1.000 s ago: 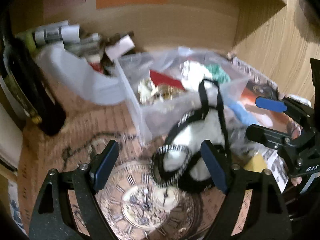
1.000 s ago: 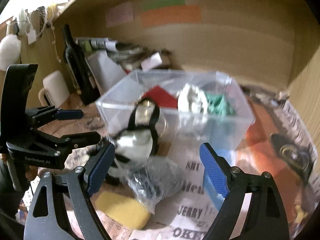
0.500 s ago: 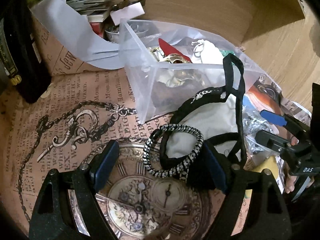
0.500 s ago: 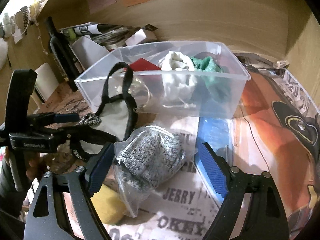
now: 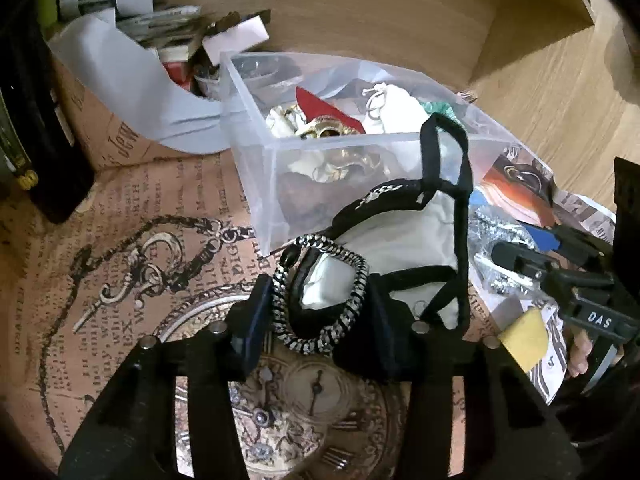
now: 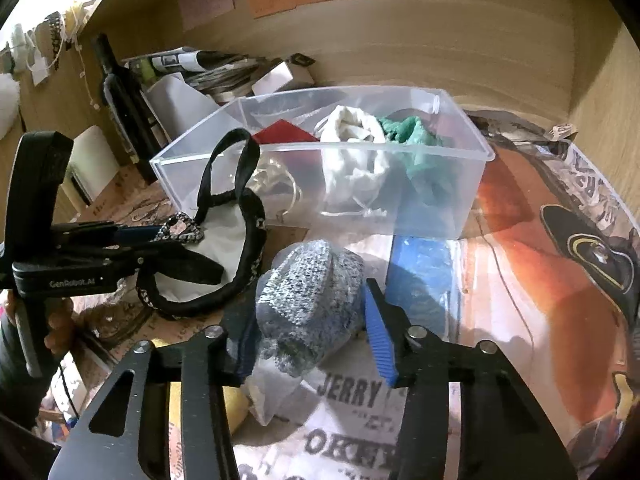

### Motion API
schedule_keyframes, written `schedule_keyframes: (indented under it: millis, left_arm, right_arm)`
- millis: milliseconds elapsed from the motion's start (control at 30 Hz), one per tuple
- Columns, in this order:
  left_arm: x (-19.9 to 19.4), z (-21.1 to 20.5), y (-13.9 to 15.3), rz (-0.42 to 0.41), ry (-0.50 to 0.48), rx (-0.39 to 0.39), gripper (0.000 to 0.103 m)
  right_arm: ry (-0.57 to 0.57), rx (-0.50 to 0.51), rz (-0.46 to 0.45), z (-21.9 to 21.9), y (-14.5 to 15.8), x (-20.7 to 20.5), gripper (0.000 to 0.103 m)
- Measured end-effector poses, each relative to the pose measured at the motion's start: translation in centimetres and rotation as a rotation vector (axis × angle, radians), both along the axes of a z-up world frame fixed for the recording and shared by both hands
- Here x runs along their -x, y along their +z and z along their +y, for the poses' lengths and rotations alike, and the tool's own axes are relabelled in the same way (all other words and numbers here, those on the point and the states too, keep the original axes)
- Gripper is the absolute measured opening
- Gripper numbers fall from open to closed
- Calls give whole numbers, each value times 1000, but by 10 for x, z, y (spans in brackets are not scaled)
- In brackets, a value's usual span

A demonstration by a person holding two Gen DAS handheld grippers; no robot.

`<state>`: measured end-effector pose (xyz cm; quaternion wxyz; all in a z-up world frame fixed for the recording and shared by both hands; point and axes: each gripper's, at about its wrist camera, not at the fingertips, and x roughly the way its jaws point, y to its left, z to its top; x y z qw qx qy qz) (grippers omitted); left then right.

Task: Organize soft objects
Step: 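Grasp the beaded bracelet with the left tool while the right tool grasps the grey sock in plastic, then carry and drop the bracelet into the box with the left tool while the right tool drops the sock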

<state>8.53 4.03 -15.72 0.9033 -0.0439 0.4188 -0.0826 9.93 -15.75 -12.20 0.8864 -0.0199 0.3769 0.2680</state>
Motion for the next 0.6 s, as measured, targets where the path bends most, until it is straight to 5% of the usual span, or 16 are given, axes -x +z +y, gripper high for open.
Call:
schedule_keyframes:
  millis: [233, 600]
  left_arm:
    - [13, 0, 18, -61, 8, -17, 45]
    - [26, -3, 50, -153, 14, -27, 45]
  right_arm:
    - [-16, -20, -25, -5, 8, 2, 31]
    - [-41, -61, -119, -16, 37, 7, 30]
